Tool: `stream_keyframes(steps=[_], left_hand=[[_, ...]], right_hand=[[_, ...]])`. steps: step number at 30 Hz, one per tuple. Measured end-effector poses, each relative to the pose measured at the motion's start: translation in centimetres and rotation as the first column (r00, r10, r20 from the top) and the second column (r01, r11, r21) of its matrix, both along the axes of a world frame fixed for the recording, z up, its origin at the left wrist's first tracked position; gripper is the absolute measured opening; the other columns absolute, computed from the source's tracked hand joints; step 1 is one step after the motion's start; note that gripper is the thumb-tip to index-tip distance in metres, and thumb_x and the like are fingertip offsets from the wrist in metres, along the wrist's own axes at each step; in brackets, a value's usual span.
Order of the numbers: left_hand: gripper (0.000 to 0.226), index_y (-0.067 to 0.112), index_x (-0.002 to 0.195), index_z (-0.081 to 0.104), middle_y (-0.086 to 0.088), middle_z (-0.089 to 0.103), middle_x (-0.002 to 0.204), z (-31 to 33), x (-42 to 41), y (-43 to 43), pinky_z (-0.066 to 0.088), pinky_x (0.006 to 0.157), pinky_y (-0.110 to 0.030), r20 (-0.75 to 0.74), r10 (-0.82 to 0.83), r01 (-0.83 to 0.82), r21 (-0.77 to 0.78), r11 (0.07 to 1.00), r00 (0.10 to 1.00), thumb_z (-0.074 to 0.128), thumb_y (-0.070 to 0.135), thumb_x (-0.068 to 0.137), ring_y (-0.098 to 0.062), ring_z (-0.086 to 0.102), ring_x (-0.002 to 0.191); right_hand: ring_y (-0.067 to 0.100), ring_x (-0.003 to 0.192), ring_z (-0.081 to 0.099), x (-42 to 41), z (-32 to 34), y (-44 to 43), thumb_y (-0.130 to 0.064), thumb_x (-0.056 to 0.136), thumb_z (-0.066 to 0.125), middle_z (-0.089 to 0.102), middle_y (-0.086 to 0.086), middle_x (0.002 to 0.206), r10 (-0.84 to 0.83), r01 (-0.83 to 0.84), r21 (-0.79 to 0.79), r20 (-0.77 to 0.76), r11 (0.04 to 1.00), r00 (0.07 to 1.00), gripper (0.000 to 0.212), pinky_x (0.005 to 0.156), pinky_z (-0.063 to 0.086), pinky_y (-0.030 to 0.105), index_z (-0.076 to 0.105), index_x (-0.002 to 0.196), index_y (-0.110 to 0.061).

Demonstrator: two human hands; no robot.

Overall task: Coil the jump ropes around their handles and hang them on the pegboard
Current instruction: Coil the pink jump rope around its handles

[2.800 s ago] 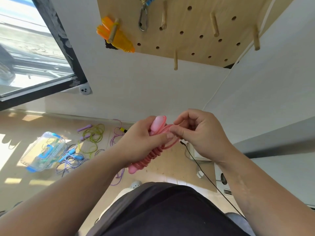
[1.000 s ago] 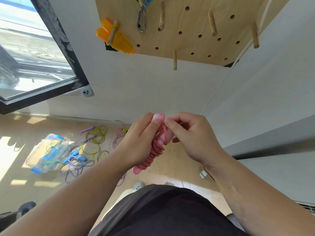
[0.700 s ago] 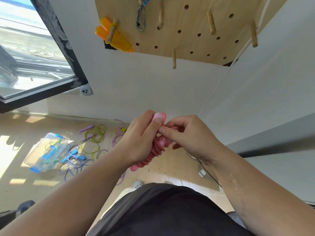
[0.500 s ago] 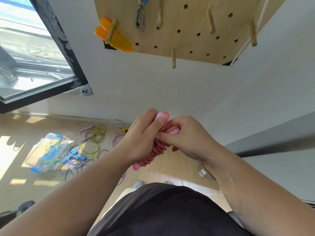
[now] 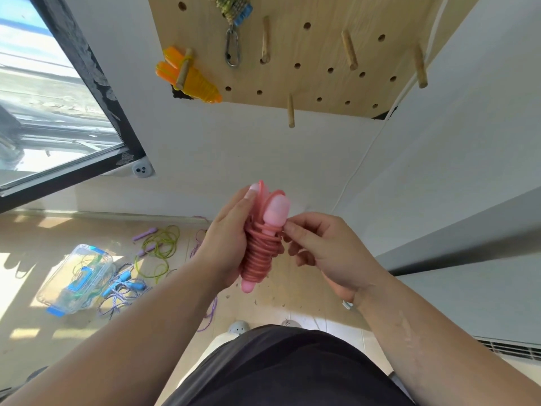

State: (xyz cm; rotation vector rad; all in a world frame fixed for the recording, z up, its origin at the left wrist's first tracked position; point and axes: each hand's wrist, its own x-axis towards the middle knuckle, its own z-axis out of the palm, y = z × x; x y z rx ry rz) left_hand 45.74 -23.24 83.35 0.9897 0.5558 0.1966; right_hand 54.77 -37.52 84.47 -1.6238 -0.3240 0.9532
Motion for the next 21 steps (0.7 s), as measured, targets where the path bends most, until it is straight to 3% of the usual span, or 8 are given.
stream_keyframes(steps=[4, 6, 8, 11, 14, 16, 19, 21], left_hand=[[0.068, 0.004, 0.116, 0.069, -0.022, 0.067, 0.083, -1.2, 0.0, 0.0, 0.051, 0.054, -0.038, -0.100, -0.074, 0.060, -0.136, 0.989, 0.992, 0.053, 0.062, 0.085, -0.035, 0.064, 0.068], [0.049, 0.012, 0.108, 0.075, -0.016, 0.075, 0.097, -1.8, 0.1, 0.1, 0.056, 0.067, -0.043, -0.140, -0.042, 0.036, -0.047, 0.998, 0.989, 0.052, 0.054, 0.096, -0.036, 0.070, 0.084], [0.035, 0.024, 0.111, 0.074, -0.006, 0.077, 0.106, -1.9, 0.2, 0.3, 0.058, 0.079, -0.039, -0.164, 0.003, 0.014, 0.106, 0.994, 0.986, 0.044, 0.042, 0.106, -0.030, 0.072, 0.103], [0.041, 0.035, 0.119, 0.067, 0.004, 0.074, 0.111, -1.2, 0.3, 0.7, 0.057, 0.090, -0.039, -0.069, -0.022, 0.036, 0.205, 0.978, 0.997, 0.056, 0.060, 0.089, -0.022, 0.071, 0.106], [0.030, 0.029, 0.114, 0.066, 0.005, 0.075, 0.104, -0.5, 1.1, 1.3, 0.060, 0.086, -0.040, -0.068, -0.014, 0.037, 0.343, 0.939, 0.998, 0.077, 0.025, 0.086, -0.020, 0.073, 0.101], [0.019, 0.014, 0.102, 0.066, -0.005, 0.077, 0.101, 0.0, 1.9, 2.2, 0.060, 0.082, -0.040, -0.045, 0.015, -0.002, 0.294, 0.956, 0.999, 0.075, 0.005, 0.088, -0.027, 0.073, 0.100], [0.015, 0.011, 0.092, 0.068, -0.012, 0.075, 0.099, 1.2, 3.5, 3.7, 0.058, 0.074, -0.038, -0.018, -0.013, 0.017, 0.232, 0.973, 1.000, 0.079, 0.011, 0.081, -0.030, 0.073, 0.091], [0.010, 0.013, 0.094, 0.072, -0.013, 0.074, 0.098, 2.3, 4.9, 4.4, 0.059, 0.072, -0.040, -0.017, -0.041, 0.044, 0.257, 0.965, 0.999, 0.076, 0.013, 0.084, -0.031, 0.073, 0.088]], right_hand=[[0.017, 0.072, 0.066, -0.1, 0.1, 0.6, -0.011, 0.094, 0.068, 0.070, 0.004, 0.073, -0.025, 0.027, -0.021, 0.125, 0.999, 0.992, 0.008, 0.061, 0.049, 0.028, 0.072, 0.089, -0.008], [0.013, 0.070, 0.067, 0.0, 0.1, 0.9, -0.012, 0.094, 0.069, 0.071, -0.003, 0.071, -0.048, 0.067, -0.071, 0.246, 0.995, 0.968, 0.009, 0.060, 0.050, 0.029, 0.072, 0.085, -0.013], [0.012, 0.069, 0.067, 0.1, -0.1, 1.1, -0.017, 0.091, 0.073, 0.072, -0.003, 0.072, -0.041, 0.103, -0.139, 0.395, 0.985, 0.918, 0.011, 0.062, 0.053, 0.032, 0.072, 0.080, -0.019], [0.013, 0.068, 0.066, 0.3, -0.1, 1.6, -0.020, 0.091, 0.072, 0.071, -0.005, 0.074, 0.027, 0.087, -0.191, 0.527, 0.978, 0.850, 0.011, 0.066, 0.055, 0.033, 0.071, 0.080, -0.023], [0.016, 0.071, 0.067, 0.8, 0.4, 2.2, -0.018, 0.095, 0.068, 0.072, -0.004, 0.075, 0.027, 0.053, -0.127, 0.558, 0.990, 0.830, 0.009, 0.068, 0.055, 0.034, 0.070, 0.086, -0.021], [0.013, 0.073, 0.069, 1.7, 1.1, 2.5, -0.015, 0.096, 0.067, 0.073, -0.003, 0.077, 0.005, 0.035, -0.063, 0.550, 0.997, 0.835, 0.009, 0.073, 0.058, 0.034, 0.070, 0.088, -0.018], [0.020, 0.079, 0.069, 3.8, 2.4, 2.9, -0.016, 0.097, 0.065, 0.072, -0.002, 0.081, 0.008, -0.009, -0.001, 0.573, 1.000, 0.820, 0.009, 0.077, 0.058, 0.048, 0.069, 0.089, -0.018], [0.020, 0.081, 0.067, 5.5, 3.5, 3.4, -0.016, 0.097, 0.066, 0.070, -0.003, 0.083, -0.009, -0.026, 0.049, 0.604, 0.998, 0.797, 0.010, 0.077, 0.057, 0.049, 0.069, 0.089, -0.020]])
